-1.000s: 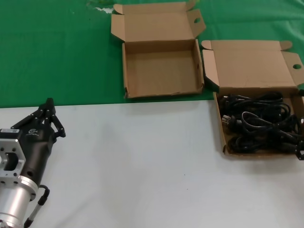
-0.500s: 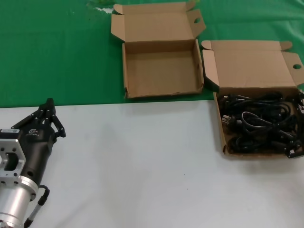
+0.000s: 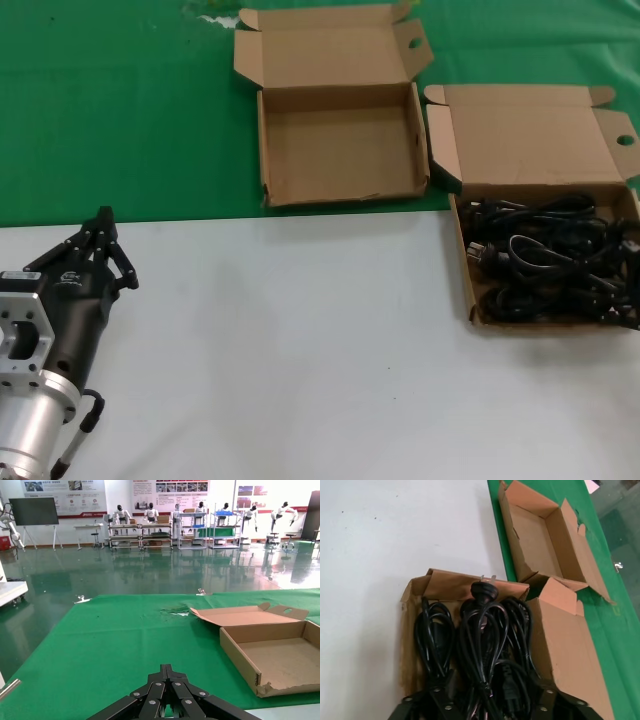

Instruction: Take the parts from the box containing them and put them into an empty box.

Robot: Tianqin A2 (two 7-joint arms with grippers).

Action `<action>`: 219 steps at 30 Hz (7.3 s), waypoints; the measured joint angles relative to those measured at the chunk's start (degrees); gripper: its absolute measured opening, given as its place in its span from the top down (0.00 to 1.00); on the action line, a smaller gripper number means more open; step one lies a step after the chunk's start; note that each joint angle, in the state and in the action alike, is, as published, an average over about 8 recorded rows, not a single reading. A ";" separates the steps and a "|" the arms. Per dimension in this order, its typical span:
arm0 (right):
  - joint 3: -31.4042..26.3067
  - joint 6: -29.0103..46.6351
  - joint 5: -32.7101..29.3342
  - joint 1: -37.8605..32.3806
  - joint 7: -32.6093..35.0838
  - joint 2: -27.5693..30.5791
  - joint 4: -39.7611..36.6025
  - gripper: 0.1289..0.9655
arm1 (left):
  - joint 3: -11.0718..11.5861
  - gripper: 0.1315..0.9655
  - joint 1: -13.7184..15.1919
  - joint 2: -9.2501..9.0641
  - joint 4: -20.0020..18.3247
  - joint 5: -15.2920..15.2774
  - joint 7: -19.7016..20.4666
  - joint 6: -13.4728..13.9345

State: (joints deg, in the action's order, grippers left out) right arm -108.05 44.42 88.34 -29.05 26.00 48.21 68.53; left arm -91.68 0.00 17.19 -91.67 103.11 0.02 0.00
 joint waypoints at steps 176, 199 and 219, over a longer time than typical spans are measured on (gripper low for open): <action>3.08 -15.68 4.77 -25.31 43.95 -40.36 -37.27 0.50 | 0.00 0.99 0.00 0.00 0.00 0.01 -0.01 0.00; -1.13 -18.14 -0.70 -14.52 21.33 -30.00 -11.54 0.07 | 0.00 0.99 0.00 0.00 0.00 0.01 -0.01 0.00; 1.11 -21.63 1.16 -8.41 14.37 -29.57 -5.92 0.00 | 0.00 0.88 0.00 0.00 0.00 0.01 -0.01 0.00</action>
State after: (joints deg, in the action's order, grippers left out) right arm -106.94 22.79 89.50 -37.46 40.36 18.64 62.61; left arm -91.68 0.00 17.19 -91.67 103.12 0.02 0.00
